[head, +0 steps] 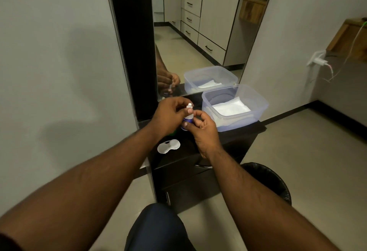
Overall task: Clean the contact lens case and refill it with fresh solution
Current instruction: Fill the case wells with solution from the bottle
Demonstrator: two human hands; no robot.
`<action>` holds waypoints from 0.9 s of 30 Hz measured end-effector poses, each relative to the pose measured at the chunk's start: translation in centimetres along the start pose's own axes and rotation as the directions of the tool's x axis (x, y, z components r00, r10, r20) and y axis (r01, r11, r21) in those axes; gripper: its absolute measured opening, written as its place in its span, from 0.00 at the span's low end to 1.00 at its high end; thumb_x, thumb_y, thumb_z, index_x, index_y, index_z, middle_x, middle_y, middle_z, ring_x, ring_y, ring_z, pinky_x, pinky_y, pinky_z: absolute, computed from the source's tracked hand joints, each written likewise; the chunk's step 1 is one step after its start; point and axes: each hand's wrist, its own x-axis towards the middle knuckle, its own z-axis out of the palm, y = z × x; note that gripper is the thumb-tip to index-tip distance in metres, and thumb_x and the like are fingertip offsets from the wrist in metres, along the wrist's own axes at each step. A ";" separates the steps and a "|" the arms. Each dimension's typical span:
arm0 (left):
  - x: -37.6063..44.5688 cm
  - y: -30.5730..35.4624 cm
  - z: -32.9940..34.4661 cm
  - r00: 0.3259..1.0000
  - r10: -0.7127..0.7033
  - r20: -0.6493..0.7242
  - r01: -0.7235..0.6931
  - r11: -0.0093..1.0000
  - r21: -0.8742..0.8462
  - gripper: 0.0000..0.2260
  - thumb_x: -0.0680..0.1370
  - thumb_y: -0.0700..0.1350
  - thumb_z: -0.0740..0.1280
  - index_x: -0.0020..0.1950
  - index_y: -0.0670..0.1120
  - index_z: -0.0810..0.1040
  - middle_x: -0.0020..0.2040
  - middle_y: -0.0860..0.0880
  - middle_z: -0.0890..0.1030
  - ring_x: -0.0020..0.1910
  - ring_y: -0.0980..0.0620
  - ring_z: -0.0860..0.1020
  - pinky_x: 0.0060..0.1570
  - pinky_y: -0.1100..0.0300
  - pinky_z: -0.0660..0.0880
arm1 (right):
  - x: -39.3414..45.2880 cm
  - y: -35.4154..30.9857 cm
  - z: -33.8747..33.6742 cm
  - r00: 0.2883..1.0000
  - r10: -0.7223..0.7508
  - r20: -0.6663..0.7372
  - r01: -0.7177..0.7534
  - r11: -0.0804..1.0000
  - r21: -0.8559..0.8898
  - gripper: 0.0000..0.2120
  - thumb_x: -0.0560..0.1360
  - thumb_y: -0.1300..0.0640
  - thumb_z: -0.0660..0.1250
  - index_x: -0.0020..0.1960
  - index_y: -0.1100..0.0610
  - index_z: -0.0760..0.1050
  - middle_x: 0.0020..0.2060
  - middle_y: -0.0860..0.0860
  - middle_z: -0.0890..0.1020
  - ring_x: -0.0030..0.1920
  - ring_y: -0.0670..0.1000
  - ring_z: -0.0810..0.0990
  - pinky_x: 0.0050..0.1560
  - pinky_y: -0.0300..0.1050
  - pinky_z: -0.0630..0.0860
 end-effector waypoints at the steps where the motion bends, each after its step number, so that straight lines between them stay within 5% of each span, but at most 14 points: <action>1: 0.0 0.0 -0.4 0.999 0.002 0.048 -0.002 1.000 -0.005 0.08 0.77 0.38 0.67 0.55 0.42 0.81 0.47 0.51 0.82 0.46 0.58 0.80 0.43 0.76 0.75 | 0.0 0.0 0.0 1.000 -0.008 0.007 0.008 0.999 -0.036 0.18 0.72 0.66 0.70 0.60 0.57 0.75 0.54 0.54 0.83 0.56 0.51 0.82 0.59 0.48 0.77; 6: -0.5 -0.1 -2.3 0.994 -0.034 0.099 0.046 0.992 -0.117 0.18 0.74 0.39 0.72 0.62 0.46 0.75 0.51 0.48 0.81 0.49 0.57 0.80 0.46 0.69 0.77 | -0.1 0.3 0.6 0.993 -0.063 -0.098 0.051 0.992 -0.113 0.19 0.74 0.66 0.68 0.64 0.58 0.73 0.58 0.53 0.81 0.59 0.49 0.79 0.60 0.44 0.76; 10: -1.6 -1.9 -5.1 0.993 -0.118 -0.002 0.115 0.958 0.263 0.17 0.69 0.39 0.75 0.55 0.46 0.75 0.49 0.44 0.77 0.48 0.47 0.78 0.46 0.55 0.76 | -0.2 0.6 1.5 0.956 -0.178 -0.232 0.093 0.938 -0.335 0.18 0.73 0.61 0.70 0.61 0.53 0.73 0.59 0.49 0.80 0.59 0.45 0.77 0.61 0.42 0.73; 15: -2.8 -3.5 -7.5 0.939 -0.260 0.227 0.107 0.844 0.526 0.26 0.71 0.43 0.74 0.68 0.48 0.71 0.62 0.44 0.73 0.58 0.47 0.75 0.54 0.57 0.74 | 0.6 0.0 1.7 0.934 -0.239 -0.266 0.041 0.811 -0.584 0.19 0.70 0.58 0.74 0.59 0.56 0.77 0.54 0.51 0.79 0.53 0.48 0.76 0.55 0.39 0.72; 20: -3.3 -3.2 -7.4 0.893 -0.283 0.350 0.074 0.860 0.505 0.33 0.73 0.38 0.72 0.75 0.48 0.62 0.71 0.45 0.69 0.68 0.45 0.71 0.64 0.52 0.72 | 0.6 -0.4 1.3 0.942 -0.187 -0.278 -0.021 0.796 -0.604 0.19 0.70 0.61 0.74 0.60 0.57 0.76 0.55 0.53 0.81 0.50 0.46 0.77 0.50 0.37 0.70; 24: -3.1 -3.4 -6.7 0.907 -0.263 0.329 0.061 0.855 0.515 0.33 0.72 0.39 0.73 0.75 0.47 0.63 0.71 0.45 0.70 0.68 0.46 0.71 0.64 0.51 0.73 | -0.3 -0.6 1.4 0.933 -0.175 -0.315 -0.032 0.831 -0.555 0.31 0.69 0.60 0.75 0.69 0.56 0.69 0.57 0.51 0.78 0.52 0.45 0.75 0.52 0.38 0.72; 27: -2.8 -3.5 -6.5 0.925 -0.250 0.288 0.079 0.865 0.496 0.33 0.72 0.38 0.73 0.74 0.46 0.64 0.69 0.44 0.73 0.65 0.46 0.74 0.62 0.53 0.74 | -2.2 -0.2 1.3 0.910 -0.311 -0.275 0.102 0.810 -0.577 0.21 0.71 0.58 0.74 0.62 0.53 0.72 0.46 0.50 0.75 0.42 0.45 0.74 0.42 0.35 0.73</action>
